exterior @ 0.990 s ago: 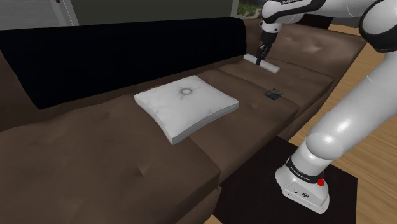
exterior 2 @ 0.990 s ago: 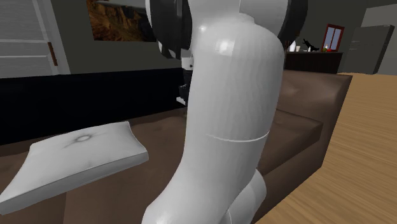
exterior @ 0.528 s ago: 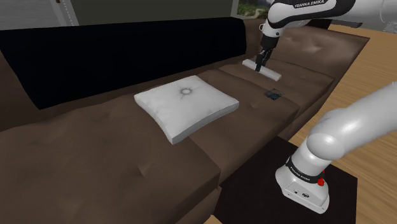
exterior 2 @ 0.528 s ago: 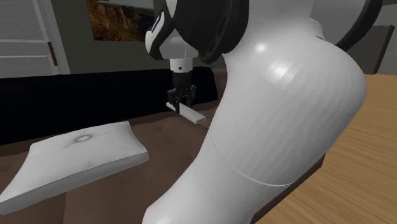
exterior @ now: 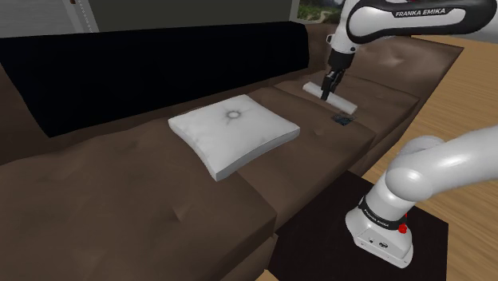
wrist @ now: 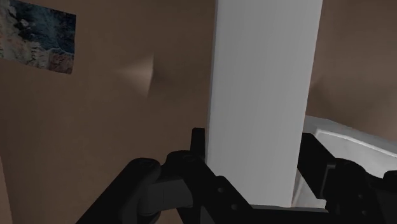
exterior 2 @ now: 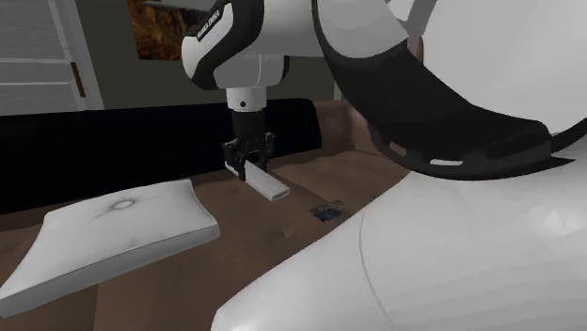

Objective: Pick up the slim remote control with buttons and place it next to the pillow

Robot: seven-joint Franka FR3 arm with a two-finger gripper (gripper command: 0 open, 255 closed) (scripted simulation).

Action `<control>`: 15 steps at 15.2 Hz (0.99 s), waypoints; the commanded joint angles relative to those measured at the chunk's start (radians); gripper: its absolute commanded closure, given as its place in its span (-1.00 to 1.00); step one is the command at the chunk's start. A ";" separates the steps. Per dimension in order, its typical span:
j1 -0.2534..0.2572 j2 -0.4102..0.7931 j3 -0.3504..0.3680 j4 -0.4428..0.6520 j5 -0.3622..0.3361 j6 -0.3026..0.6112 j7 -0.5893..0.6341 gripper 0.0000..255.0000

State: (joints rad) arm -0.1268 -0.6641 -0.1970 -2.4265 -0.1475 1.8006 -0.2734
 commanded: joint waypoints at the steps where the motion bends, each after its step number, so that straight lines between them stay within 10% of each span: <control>1: 0.008 -0.053 0.034 -0.042 0.013 -0.015 0.038 1.00; 15: 0.065 -0.258 0.187 -0.243 0.109 -0.028 0.194 1.00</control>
State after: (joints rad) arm -0.0616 -0.9193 -0.0104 -2.6539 -0.0385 1.7592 -0.0801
